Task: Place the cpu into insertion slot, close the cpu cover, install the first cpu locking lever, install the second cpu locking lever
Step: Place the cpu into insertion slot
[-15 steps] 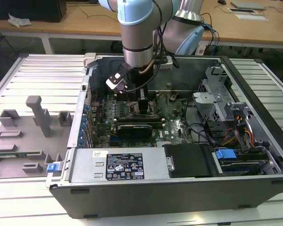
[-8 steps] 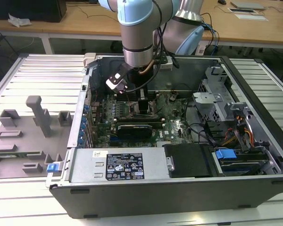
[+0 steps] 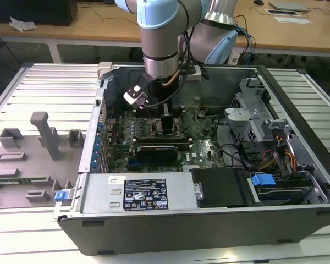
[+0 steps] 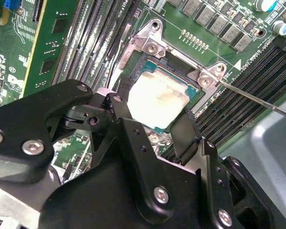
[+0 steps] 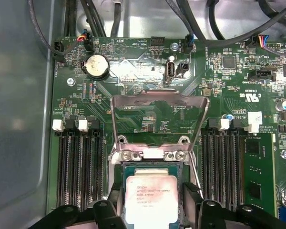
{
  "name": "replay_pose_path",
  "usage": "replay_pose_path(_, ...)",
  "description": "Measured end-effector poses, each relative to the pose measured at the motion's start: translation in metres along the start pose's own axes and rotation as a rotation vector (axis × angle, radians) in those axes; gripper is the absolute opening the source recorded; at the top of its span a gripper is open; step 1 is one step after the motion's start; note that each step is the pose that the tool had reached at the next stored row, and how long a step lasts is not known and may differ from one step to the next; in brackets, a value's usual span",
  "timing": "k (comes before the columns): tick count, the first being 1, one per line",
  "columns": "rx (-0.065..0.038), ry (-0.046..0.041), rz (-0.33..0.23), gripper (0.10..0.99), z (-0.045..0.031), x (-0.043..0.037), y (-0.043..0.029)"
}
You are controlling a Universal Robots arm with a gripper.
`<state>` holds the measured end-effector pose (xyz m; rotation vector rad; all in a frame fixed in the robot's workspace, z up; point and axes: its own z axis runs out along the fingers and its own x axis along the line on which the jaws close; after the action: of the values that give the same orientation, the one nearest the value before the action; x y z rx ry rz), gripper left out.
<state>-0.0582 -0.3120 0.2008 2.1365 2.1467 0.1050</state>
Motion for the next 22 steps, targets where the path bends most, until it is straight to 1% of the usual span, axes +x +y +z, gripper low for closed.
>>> replay_pose_path(3, 0.000, -0.0151, -0.002, 0.612, -0.0007, 0.0000, 0.0001)
replay_pose_path(4, 0.000, -0.0238, -0.003, 0.612, -0.0006, 0.0001, 0.0001)
replay_pose_path(6, 0.000, -0.0250, -0.003, 0.612, -0.0017, 0.0000, 0.0002)
replay_pose_path(9, 0.000, -0.0247, -0.003, 0.612, -0.0092, -0.0002, 0.0012)
replay_pose_path(14, 0.000, -0.0246, -0.003, 0.612, -0.0103, -0.0002, 0.0013)
replay_pose_path(15, 0.000, -0.0247, -0.003, 0.596, -0.0105, -0.0002, 0.0013)
replay_pose_path(17, 0.000, -0.0247, -0.003, 0.467, -0.0107, -0.0003, 0.0013)
replay_pose_path(19, 0.000, -0.0246, -0.003, 0.467, -0.0109, -0.0003, 0.0014)
replay_pose_path(20, 0.000, -0.0246, -0.003, 0.345, -0.0110, -0.0003, 0.0014)
replay_pose_path(22, 0.000, -0.0246, -0.003, 0.227, -0.0114, -0.0003, 0.0014)
